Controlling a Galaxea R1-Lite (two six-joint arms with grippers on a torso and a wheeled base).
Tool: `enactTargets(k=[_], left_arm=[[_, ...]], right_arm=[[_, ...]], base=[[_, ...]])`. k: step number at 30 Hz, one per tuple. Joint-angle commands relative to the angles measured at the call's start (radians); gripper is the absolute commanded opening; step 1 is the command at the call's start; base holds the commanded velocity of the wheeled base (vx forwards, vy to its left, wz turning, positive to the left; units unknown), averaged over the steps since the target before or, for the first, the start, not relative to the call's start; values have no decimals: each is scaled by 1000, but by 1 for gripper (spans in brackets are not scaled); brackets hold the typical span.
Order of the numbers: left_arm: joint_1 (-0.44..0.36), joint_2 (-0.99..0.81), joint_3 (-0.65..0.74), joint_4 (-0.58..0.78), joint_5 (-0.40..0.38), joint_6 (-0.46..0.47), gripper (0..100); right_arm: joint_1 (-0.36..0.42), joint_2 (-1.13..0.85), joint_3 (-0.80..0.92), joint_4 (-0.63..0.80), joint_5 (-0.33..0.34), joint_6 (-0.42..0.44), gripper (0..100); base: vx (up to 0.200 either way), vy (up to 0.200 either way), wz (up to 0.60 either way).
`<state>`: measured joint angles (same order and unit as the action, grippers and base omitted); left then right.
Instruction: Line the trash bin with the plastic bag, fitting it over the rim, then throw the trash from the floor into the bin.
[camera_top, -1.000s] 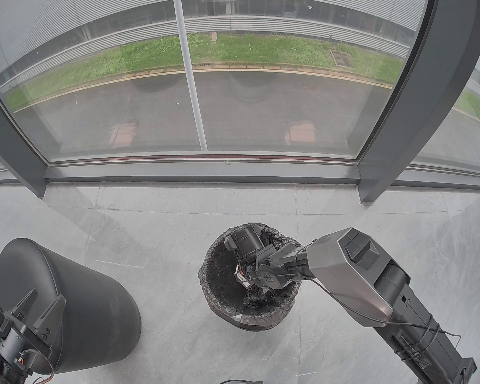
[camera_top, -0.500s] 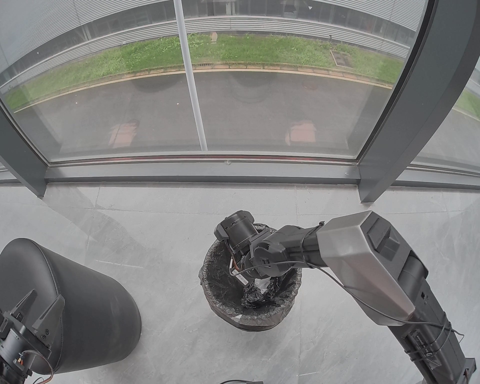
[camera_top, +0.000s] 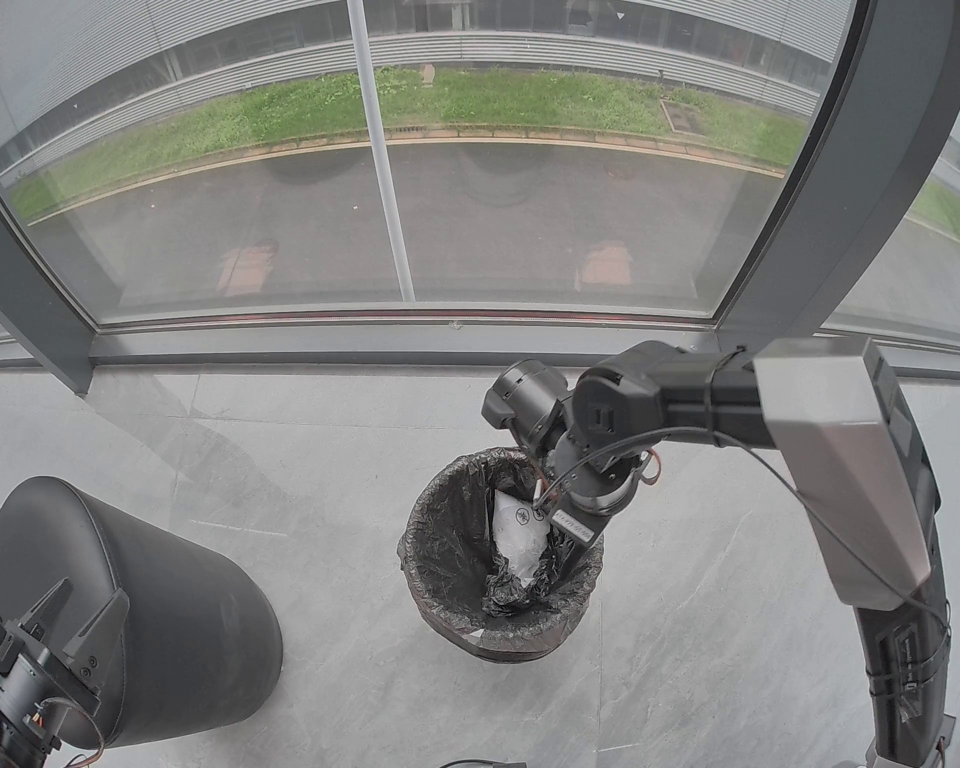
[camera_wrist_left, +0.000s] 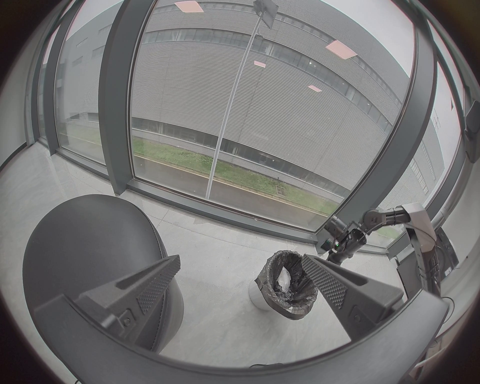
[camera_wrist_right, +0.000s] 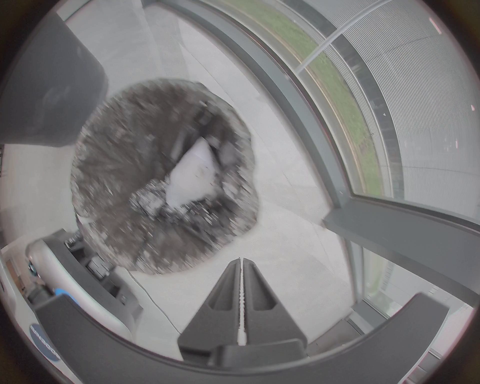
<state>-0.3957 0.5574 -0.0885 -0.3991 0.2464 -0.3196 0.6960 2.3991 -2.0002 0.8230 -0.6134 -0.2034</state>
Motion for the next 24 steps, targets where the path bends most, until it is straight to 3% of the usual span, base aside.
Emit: enactTargets(k=[1, 2, 8, 12, 15, 19, 24], left_arm=[[0, 18, -27, 46, -12, 11, 100], [0, 16, -37, 94, -27, 16, 100], [0, -2, -97, 241, -38, 96, 100], [3, -36, -97, 307, -30, 177, 100], [31, -111, -99, 364, 4, 228, 100], [83, -169, -116, 416, 83, 264, 100], [140, -281, -116, 493, 91, 283, 100]], right_arm=[[-62, -106, 0, 117, -60, -4, 0], [-85, -138, 0, 214, -68, -5, 0], [-121, -245, 0, 459, -71, 4, 0], [-138, -308, 0, 581, -71, 6, 0], [-154, -402, 0, 748, -71, 38, 0], [-164, -499, 0, 748, -71, 94, 0], [-173, -698, 0, 746, -69, 118, 0]], base=[[0, 0, 0], [0, 0, 0], [0, 0, 0], [0, 0, 0], [0, 0, 0], [0, 0, 0], [0, 0, 0]])
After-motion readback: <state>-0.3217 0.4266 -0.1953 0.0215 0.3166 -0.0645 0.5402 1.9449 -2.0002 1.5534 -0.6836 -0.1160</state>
